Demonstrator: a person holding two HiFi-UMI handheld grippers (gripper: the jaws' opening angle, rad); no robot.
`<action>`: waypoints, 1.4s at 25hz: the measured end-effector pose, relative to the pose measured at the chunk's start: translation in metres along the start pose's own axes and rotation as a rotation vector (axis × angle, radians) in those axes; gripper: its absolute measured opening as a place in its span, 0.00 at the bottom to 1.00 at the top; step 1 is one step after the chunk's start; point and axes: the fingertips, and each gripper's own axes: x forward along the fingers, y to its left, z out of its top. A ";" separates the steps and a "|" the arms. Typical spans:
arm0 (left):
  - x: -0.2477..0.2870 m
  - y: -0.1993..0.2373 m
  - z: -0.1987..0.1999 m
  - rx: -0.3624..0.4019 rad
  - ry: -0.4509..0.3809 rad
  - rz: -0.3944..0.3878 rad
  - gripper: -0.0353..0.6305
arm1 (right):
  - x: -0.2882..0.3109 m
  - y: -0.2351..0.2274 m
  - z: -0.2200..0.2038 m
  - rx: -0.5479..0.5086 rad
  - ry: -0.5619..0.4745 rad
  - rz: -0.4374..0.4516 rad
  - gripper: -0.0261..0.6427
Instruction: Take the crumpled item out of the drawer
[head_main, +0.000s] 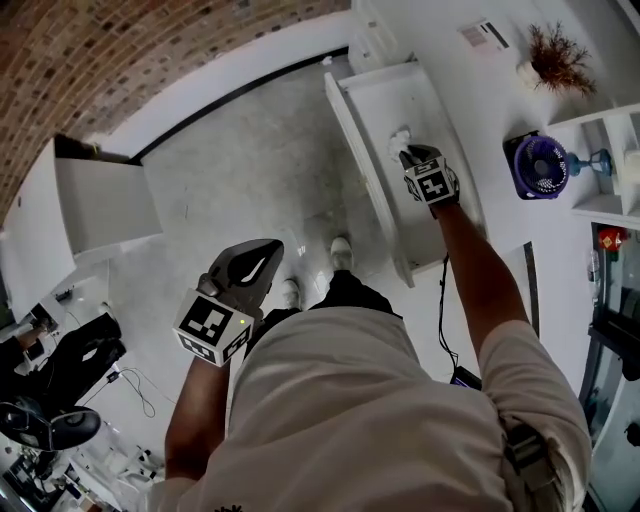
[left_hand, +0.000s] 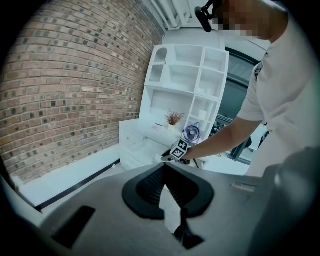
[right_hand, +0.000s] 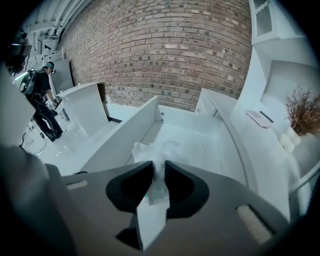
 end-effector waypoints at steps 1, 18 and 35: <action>-0.004 -0.002 0.000 0.007 -0.006 -0.007 0.06 | -0.007 0.002 0.002 0.002 -0.006 -0.006 0.18; -0.083 -0.023 -0.018 0.083 -0.095 -0.110 0.06 | -0.137 0.067 0.014 0.048 -0.097 -0.091 0.18; -0.169 -0.037 -0.075 0.108 -0.128 -0.202 0.06 | -0.253 0.199 0.027 0.078 -0.196 -0.127 0.18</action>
